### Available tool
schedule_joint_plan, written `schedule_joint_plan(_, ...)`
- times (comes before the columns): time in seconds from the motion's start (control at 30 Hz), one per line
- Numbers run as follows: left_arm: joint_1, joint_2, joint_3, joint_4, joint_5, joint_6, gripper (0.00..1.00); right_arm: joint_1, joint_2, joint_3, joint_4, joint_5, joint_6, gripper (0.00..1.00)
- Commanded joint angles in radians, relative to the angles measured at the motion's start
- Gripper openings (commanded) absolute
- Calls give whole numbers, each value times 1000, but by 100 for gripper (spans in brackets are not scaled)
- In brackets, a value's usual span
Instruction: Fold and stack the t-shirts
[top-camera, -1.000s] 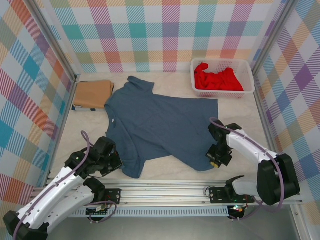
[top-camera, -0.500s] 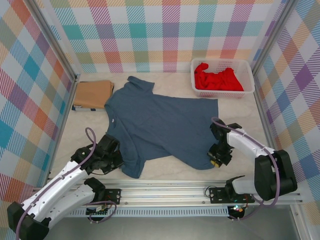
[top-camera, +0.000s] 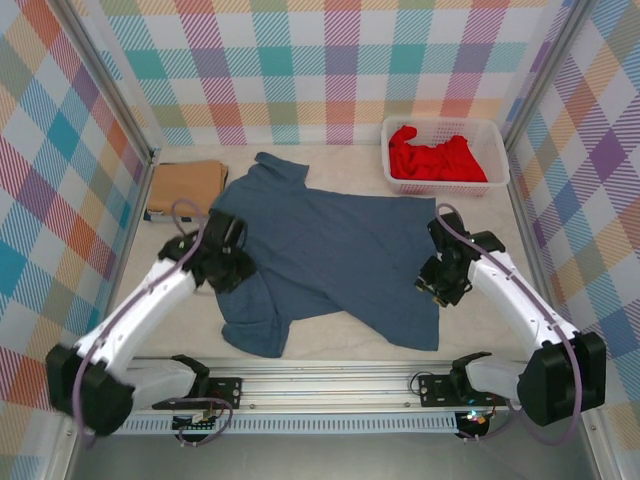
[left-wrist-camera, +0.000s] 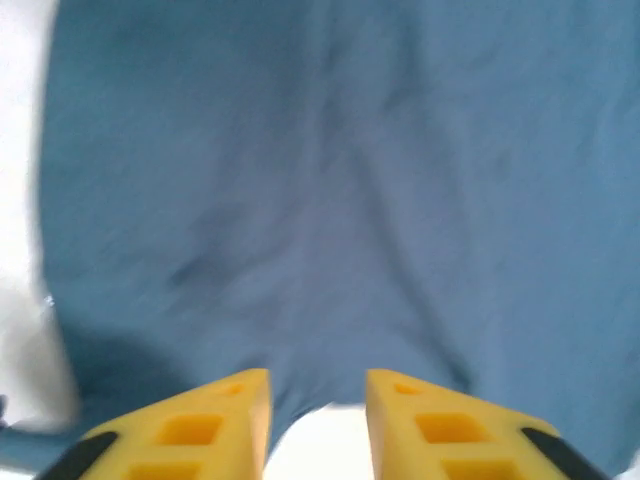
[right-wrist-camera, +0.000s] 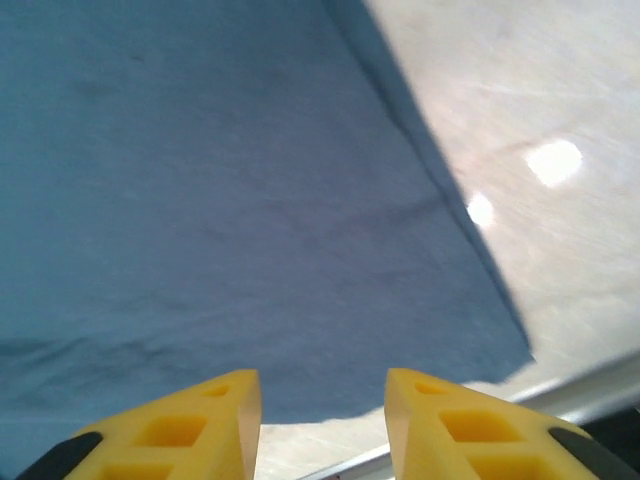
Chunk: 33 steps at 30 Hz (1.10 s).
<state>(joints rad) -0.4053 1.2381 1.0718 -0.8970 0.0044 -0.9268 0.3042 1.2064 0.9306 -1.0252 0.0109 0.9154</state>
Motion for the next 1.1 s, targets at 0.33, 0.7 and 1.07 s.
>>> schedule_joint_plan(0.33,115,1032,1019,273,-22,122,8,-4,270,24,618,-246,-100,7)
schedule_joint_plan(0.7,129,1551,1601,397,20,-3,7,-11,233,0,594,-220,-69,6)
schedule_joint_plan(1.07,122,1650,1621,459,128,-80,5,-22,219,-1,568,-207,-46,6)
